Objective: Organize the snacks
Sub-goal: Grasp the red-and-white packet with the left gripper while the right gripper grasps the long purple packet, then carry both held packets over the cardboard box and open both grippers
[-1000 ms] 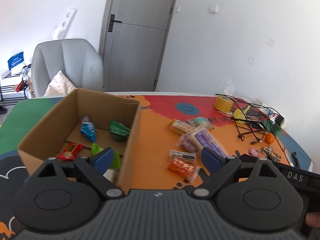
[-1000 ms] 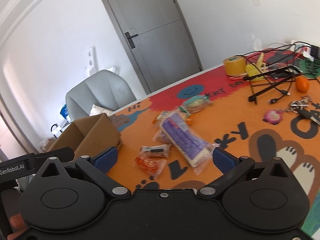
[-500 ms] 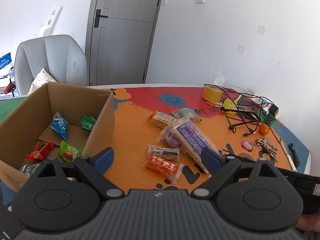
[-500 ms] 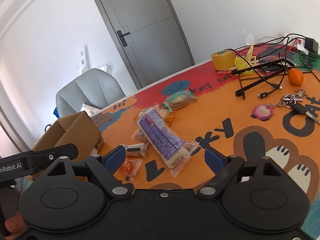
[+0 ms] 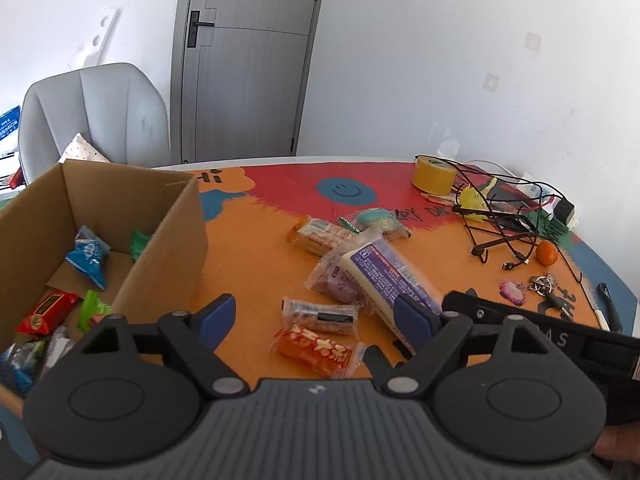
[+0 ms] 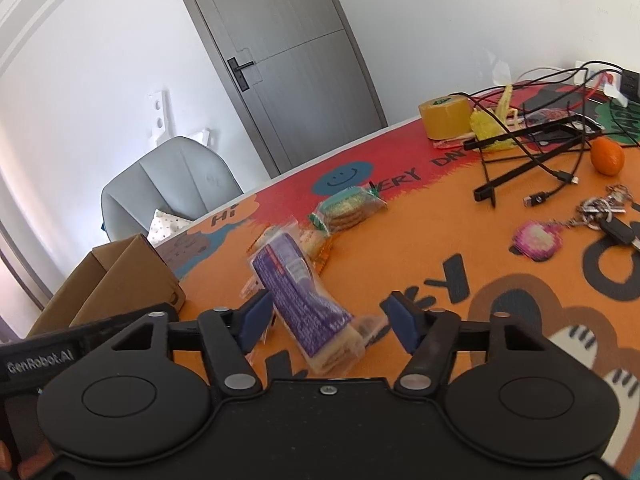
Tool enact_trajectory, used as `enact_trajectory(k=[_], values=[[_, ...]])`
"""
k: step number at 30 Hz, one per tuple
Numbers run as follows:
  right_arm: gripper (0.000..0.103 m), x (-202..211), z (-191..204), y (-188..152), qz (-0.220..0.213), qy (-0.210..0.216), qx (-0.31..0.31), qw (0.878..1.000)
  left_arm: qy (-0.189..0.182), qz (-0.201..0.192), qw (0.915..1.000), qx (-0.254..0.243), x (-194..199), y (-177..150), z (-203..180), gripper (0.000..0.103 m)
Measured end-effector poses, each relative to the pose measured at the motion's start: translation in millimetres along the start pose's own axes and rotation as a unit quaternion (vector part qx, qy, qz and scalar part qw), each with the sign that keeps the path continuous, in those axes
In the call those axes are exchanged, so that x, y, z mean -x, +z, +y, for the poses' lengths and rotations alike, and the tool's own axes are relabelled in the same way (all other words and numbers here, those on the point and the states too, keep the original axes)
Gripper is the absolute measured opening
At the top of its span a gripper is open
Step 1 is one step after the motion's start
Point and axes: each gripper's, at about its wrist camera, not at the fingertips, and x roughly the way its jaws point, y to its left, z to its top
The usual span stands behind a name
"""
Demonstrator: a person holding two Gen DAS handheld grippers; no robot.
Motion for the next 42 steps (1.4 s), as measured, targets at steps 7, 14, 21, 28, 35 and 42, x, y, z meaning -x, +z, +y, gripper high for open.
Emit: enact_trajectory(k=[7,14,21,28,35,42], values=[[0.054,-21,1,1,0.013,0.008,0.003,1.000,0.012,0.034,0.9992,0.017,-28,-6,6,0.067],[0.039,-33,0,-2,0.010,0.013,-0.004,1.000,0.023,0.053,0.9981,0.023,-48,-14,10,0.067],[0.039,-36,4,-5,0.016,0.020,0.008,1.000,0.023,0.062,0.9977,0.017,-56,-19,7,0.067],[0.039,-31,5,-16,0.032,0.023,0.014,0.999,0.025,0.053,0.9983,0.006,-56,-26,4,0.045],[0.038,-20,10,-25,0.045,0.018,0.027,0.998,0.006,0.059,0.9981,0.018,-50,-28,7,0.020],[0.039,-5,16,-31,0.057,0.006,0.047,0.997,-0.002,0.059,0.9980,0.022,-39,-35,8,0.019]])
